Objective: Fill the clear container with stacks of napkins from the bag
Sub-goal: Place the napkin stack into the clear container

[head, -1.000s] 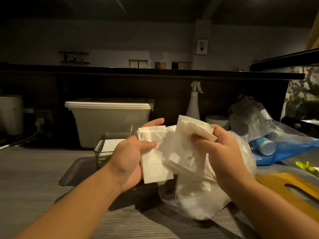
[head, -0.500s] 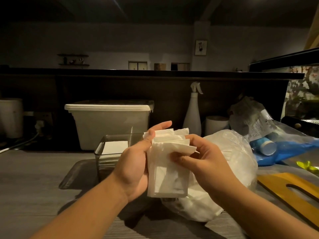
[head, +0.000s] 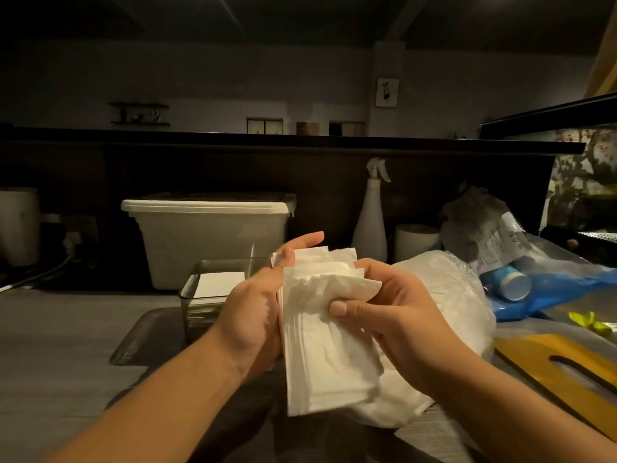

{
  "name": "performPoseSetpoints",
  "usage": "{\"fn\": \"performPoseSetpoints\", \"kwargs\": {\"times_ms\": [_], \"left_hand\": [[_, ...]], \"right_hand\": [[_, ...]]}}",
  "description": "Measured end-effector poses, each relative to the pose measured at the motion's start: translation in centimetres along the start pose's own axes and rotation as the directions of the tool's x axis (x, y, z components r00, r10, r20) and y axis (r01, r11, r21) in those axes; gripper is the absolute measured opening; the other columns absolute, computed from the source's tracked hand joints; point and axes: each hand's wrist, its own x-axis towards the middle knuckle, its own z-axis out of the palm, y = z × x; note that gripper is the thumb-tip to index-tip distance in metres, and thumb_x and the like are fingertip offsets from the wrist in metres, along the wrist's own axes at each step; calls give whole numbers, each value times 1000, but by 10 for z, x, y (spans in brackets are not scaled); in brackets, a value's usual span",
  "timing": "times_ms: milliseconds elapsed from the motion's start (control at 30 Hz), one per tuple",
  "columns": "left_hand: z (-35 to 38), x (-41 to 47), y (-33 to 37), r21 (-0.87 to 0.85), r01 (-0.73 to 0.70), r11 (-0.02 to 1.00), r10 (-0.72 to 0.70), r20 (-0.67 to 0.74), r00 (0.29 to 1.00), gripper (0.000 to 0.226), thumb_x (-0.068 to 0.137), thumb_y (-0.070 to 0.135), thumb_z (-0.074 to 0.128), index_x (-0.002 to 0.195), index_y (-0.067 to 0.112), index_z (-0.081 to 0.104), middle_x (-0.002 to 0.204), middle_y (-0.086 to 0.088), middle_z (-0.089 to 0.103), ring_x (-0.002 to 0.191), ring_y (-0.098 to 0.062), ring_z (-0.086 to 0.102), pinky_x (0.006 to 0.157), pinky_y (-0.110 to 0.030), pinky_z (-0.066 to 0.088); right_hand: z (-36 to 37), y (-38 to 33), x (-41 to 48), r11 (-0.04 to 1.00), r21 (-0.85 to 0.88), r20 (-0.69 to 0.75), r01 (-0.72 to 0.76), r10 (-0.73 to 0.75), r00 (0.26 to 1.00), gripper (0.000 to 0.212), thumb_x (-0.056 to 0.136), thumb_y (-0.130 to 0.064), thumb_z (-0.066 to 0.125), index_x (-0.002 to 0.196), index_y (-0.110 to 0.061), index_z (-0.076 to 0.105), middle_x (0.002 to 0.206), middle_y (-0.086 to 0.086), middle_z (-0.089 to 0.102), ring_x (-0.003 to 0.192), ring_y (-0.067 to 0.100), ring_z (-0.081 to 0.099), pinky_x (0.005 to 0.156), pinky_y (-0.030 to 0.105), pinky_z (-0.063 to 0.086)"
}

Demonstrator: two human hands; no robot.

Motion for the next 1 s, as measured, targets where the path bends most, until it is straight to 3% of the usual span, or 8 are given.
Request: {"fn": "performPoseSetpoints", "kwargs": {"times_ms": [100,300,467,733,867,1000], "left_hand": [[2,-2,-3,5,4,1000,-4,24,1000,46,92,47,37,126,35,66,127,-4,68,114,-30,66,96,-52,53],[6,-4,-5,-50,13,999,-10,54,998,59,95,59,28,138,30,56,133,-5,65,122,-27,62,102,-50,47],[6,-4,-6,-60,13,998,-8,83,997,60,93,60,28,139,31,54,134,-2,64,120,-25,63,96,-45,55],[4,-5,-4,-10,14,1000,-13,39,999,55,91,61,31,134,38,59,130,1,66,119,-25,64,100,-53,49],[6,-5,-4,-5,21,1000,-21,18,1000,54,92,61,32,130,38,62,126,-1,69,114,-26,67,95,-49,54],[4,-5,-3,-29,22,999,-21,7,1000,49,91,56,37,128,38,63,123,-1,70,111,-26,68,93,-49,55]], "right_hand": [[5,5,0,990,-142,-131,19,-38,991,25,83,-1,73,100,-19,70,95,-5,75,93,14,72,74,26,60],[8,17,1,969,-248,-231,6,-65,971,23,88,-17,71,106,-31,67,96,-22,71,93,-5,66,67,13,54],[7,18,1,971,-239,-209,-11,-40,977,20,89,-18,70,106,-28,66,96,-18,72,94,1,68,70,17,56],[6,19,0,971,-239,-156,25,-64,986,23,89,-11,70,106,-26,66,100,-14,72,97,5,69,74,20,58],[7,20,-1,972,-236,-150,22,-59,987,24,89,-11,70,109,-24,65,101,-11,72,97,7,69,75,24,59],[4,19,0,969,-247,-150,13,-51,987,25,88,-10,70,108,-25,64,98,-14,72,95,4,69,72,19,57]]}}
